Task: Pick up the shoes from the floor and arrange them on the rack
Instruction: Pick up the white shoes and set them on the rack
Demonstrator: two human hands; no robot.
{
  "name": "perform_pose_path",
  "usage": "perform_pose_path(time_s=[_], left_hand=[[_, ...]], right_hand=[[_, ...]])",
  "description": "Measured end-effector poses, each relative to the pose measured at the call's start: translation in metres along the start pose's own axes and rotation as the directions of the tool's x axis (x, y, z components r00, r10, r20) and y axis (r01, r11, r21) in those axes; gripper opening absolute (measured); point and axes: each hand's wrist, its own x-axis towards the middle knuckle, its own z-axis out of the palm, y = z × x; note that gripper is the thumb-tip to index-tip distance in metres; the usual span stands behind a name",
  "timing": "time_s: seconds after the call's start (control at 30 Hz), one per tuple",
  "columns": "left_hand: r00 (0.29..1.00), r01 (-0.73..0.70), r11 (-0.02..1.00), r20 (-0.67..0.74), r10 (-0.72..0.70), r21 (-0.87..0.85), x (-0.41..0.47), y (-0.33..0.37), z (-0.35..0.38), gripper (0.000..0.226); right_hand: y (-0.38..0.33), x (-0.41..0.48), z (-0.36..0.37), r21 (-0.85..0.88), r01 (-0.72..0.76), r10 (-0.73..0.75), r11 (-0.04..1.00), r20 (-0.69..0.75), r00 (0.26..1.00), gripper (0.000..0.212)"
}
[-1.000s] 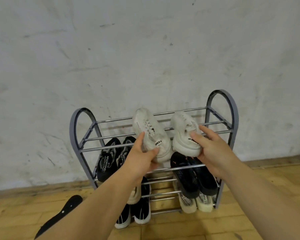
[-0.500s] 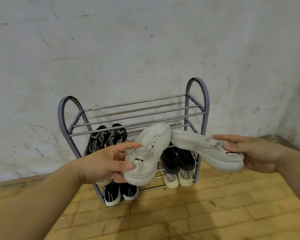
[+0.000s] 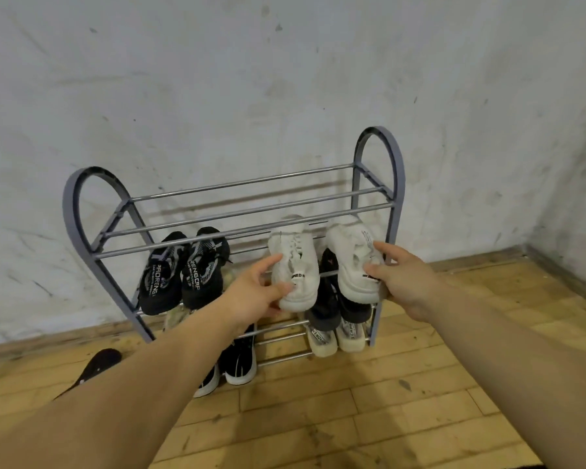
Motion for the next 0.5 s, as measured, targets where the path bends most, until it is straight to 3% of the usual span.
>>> perform_pose_path(time_s=[0.2, 0.37, 0.5], left_hand=[[0.989, -0.082, 0.997, -0.123, 0.079, -0.016, 0.064, -0.019, 0.025, 0.071], [0.977, -0.106, 0.964, -0.155, 0.146, 0.244, 0.097, -0.031, 0.037, 0.066], [0.97, -0.103, 0.85, -0.138, 0.201, 0.516, 0.108, -0.03, 0.04, 0.062]], right_hand=[[0.004, 0.054, 0.037, 0.004, 0.082, -0.082, 0.997, -0.113, 0.99, 0.063], [0.02, 0.084, 0.05, -0.042, 0.104, -0.11, 0.994, -0.201, 0.973, 0.061], [0.029, 0.095, 0.049, -0.099, 0.11, -0.135, 0.989, -0.293, 0.946, 0.054]])
